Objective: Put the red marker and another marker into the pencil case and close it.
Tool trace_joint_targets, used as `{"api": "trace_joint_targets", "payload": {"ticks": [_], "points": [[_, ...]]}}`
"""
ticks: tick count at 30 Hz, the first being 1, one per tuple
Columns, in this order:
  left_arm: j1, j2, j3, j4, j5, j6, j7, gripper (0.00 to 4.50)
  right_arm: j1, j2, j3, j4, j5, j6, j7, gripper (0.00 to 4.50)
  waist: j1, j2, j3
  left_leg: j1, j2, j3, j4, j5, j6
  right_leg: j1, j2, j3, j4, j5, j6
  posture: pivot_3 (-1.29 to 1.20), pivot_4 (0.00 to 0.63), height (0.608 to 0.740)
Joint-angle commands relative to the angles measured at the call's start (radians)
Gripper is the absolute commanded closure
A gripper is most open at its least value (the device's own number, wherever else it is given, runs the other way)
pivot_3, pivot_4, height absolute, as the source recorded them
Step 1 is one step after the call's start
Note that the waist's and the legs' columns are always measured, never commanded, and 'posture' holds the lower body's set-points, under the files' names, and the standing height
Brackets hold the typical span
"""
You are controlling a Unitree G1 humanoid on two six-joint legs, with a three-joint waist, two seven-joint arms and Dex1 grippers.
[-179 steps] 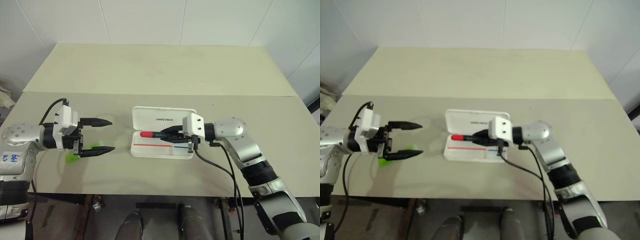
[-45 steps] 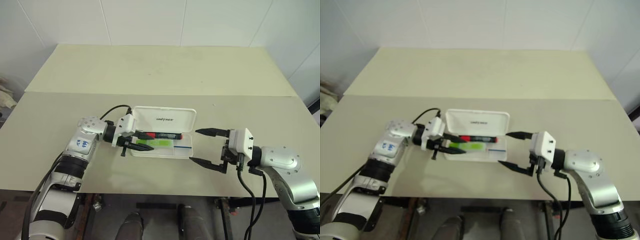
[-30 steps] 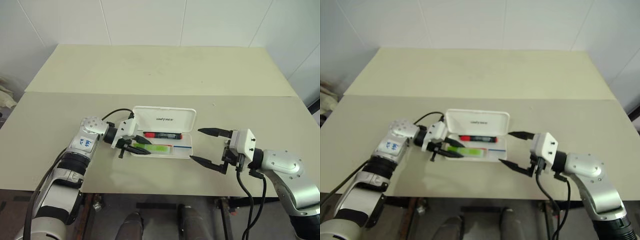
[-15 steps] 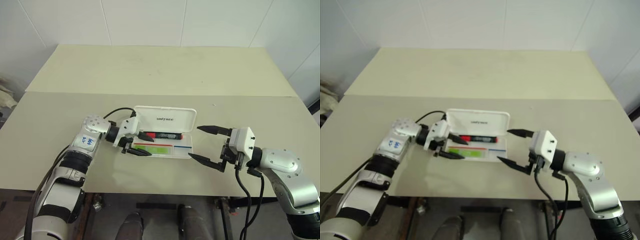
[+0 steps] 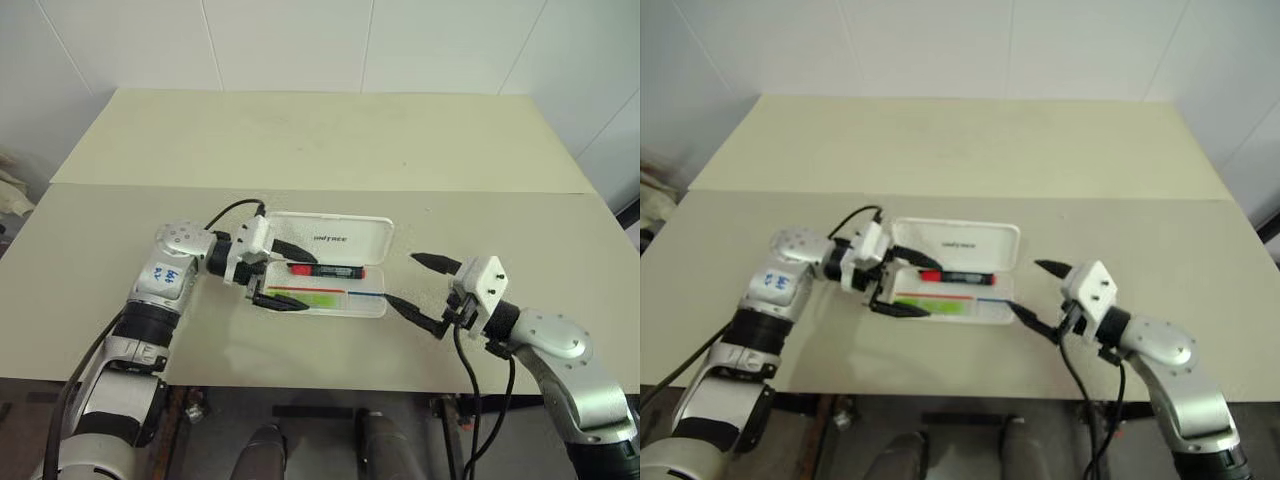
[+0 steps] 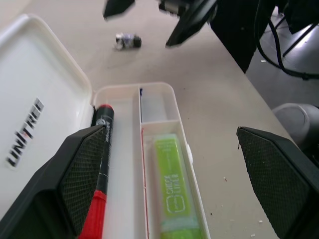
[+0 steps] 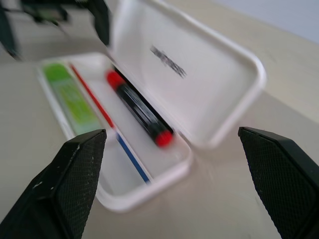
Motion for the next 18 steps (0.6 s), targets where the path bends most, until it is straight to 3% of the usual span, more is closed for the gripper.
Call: {"api": "trace_joint_targets", "payload": {"ticks": [1, 11, 18], "points": [[0.024, 0.022, 0.067, -0.098, -0.083, 0.051, 0.014, 0.04, 0.038, 0.034, -0.057, -0.040, -0.044, 0.012, -0.115, 0.00, 0.000, 0.000, 0.000, 0.000, 0.000, 0.000, 0.000, 0.000, 0.000, 0.000, 0.000, 0.000, 0.000, 0.000, 0.000, 0.00, 0.150, 0.740], [0.053, 0.051, 0.169, -0.228, -0.177, 0.154, 0.108, 0.04, 0.106, 0.161, -0.146, -0.091, -0.137, 0.114, -0.398, 0.00, 0.001, 0.000, 0.000, 0.001, 0.000, 0.000, 0.000, 0.000, 0.000, 0.001, 0.000, 0.000, 0.000, 0.000, -0.001, 0.00, 0.150, 0.740], [0.047, 0.065, 0.169, -0.244, -0.190, 0.161, 0.112, 0.04, 0.096, 0.260, -0.144, -0.027, -0.156, 0.189, -0.504, 0.00, 0.000, 0.000, 0.000, 0.001, 0.000, 0.000, 0.000, 0.000, 0.000, 0.000, 0.000, 0.000, 0.000, -0.001, -0.001, 0.00, 0.150, 0.740]]}}
